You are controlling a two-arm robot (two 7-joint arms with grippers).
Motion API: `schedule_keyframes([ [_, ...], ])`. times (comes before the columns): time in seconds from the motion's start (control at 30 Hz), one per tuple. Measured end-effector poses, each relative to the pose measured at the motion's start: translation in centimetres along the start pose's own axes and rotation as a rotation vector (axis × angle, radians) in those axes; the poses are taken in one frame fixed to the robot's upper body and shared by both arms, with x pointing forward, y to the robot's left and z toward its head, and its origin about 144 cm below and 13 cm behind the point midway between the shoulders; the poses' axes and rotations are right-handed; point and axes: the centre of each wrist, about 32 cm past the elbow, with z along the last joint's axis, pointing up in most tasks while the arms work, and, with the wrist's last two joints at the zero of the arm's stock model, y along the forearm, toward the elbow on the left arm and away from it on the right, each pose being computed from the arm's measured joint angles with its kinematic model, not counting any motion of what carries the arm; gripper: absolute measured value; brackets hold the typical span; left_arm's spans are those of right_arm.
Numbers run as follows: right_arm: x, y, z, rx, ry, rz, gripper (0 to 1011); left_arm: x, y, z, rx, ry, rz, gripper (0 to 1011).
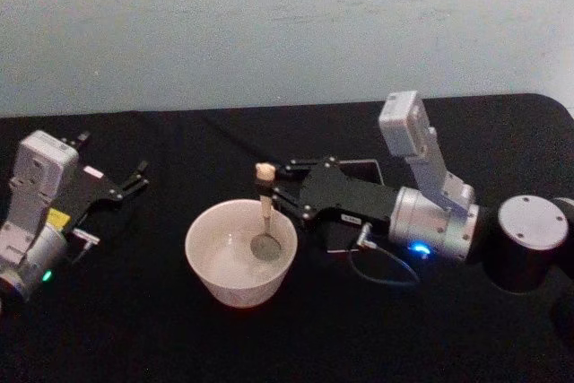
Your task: Pick up the stirring spoon with one hand, stir inside the cup, then place it back in its original position.
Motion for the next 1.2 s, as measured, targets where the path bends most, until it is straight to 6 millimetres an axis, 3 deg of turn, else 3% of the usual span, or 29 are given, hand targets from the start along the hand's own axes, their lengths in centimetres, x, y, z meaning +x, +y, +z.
schedule_keyframes([
  [0.17, -1.1, -1.2, 0.3, 0.006, 0.035, 0.046, 218, 0.0, 0.0, 0.0, 0.0, 0.0, 0.0, 1001],
  [0.47, -2.7, -0.9, 0.3, 0.01, 0.065, 0.107, 218, 0.0, 0.0, 0.0, 0.0, 0.0, 0.0, 1001],
  [0.93, -3.0, 3.5, 0.6, 0.024, 0.048, 0.082, 218, 0.0, 0.0, 0.0, 0.0, 0.0, 0.0, 1001],
  [1.2, -2.4, 5.0, 0.6, 0.011, 0.025, 0.013, 218, 0.0, 0.0, 0.0, 0.0, 0.0, 0.0, 1001],
])
